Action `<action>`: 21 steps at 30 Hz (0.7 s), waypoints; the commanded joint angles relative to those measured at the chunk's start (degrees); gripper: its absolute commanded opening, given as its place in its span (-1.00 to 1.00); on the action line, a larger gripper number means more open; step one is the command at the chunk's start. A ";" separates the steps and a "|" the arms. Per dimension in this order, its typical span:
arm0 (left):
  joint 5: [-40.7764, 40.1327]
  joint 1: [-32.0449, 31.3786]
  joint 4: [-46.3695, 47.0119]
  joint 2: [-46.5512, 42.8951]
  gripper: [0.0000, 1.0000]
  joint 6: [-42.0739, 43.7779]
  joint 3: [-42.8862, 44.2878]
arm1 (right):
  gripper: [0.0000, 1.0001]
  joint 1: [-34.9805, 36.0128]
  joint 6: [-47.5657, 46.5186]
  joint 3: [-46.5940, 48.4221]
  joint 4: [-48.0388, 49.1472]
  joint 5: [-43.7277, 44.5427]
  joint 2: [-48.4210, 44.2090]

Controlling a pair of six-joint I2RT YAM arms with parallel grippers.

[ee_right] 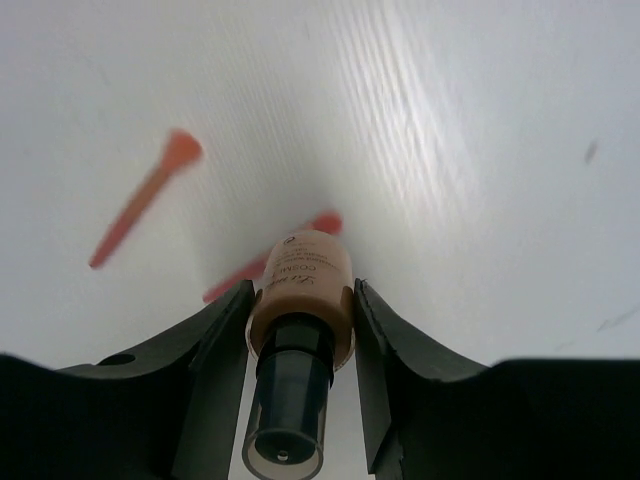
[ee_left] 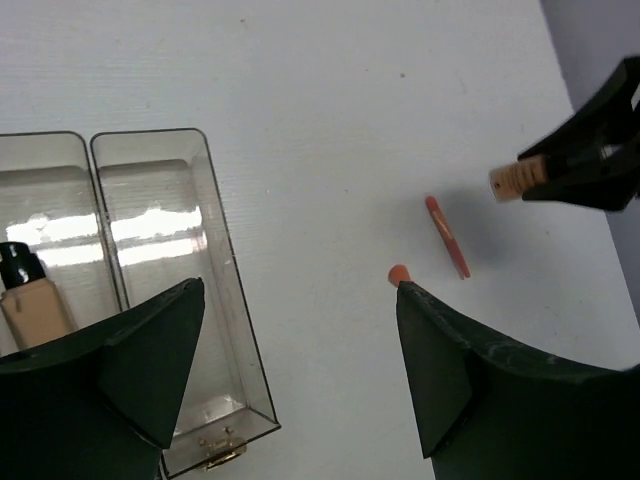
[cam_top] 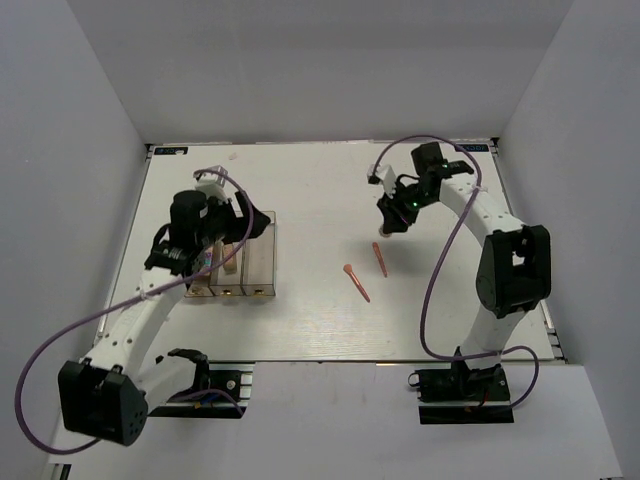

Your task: Organize the makeup

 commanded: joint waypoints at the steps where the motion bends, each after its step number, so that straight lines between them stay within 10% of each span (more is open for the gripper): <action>1: 5.09 -0.54 14.07 -7.14 0.74 1.56 -5.27 | -1.00 4.95 -6.29 10.76 -4.97 -13.91 1.62; 8: 5.54 -0.54 23.88 -17.61 0.73 0.59 -14.60 | -1.00 17.95 -1.39 30.01 -4.55 -21.73 16.02; 21: 1.85 -0.54 17.47 -29.82 0.72 0.32 -16.10 | -1.00 30.89 33.75 35.94 32.71 -24.73 26.68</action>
